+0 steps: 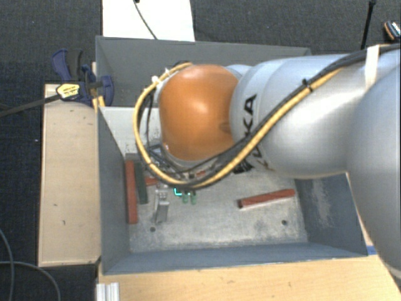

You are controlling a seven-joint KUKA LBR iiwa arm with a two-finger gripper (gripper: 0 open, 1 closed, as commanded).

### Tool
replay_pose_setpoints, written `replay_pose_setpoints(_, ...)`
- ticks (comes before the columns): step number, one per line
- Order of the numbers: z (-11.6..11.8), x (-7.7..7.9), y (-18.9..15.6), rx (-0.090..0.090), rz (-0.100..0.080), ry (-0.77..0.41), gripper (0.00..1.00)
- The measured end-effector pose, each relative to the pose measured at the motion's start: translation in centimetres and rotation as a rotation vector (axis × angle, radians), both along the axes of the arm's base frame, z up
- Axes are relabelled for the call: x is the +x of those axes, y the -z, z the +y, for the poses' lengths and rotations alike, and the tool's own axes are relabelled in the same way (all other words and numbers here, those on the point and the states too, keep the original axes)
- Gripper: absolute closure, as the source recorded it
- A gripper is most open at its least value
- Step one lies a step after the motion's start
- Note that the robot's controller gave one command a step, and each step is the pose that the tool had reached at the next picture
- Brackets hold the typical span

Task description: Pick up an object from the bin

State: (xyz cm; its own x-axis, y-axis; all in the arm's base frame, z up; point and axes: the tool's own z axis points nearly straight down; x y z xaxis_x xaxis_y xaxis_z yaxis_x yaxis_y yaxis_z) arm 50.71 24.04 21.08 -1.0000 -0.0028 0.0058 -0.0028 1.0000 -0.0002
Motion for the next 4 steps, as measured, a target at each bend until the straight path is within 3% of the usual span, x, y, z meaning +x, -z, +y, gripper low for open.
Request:
replay_pose_setpoints(1,-5.8,6.4,9.4,-0.002,-0.002,-0.167,0.00)
replay_pose_setpoints(2,-7.3,8.2,14.3,-0.001,-0.001,-0.158,0.00)
replay_pose_setpoints(3,-7.1,8.4,13.8,0.003,-0.007,-0.153,1.00)
replay_pose_setpoints(4,-7.2,8.3,14.0,0.001,-0.004,-0.149,0.00)
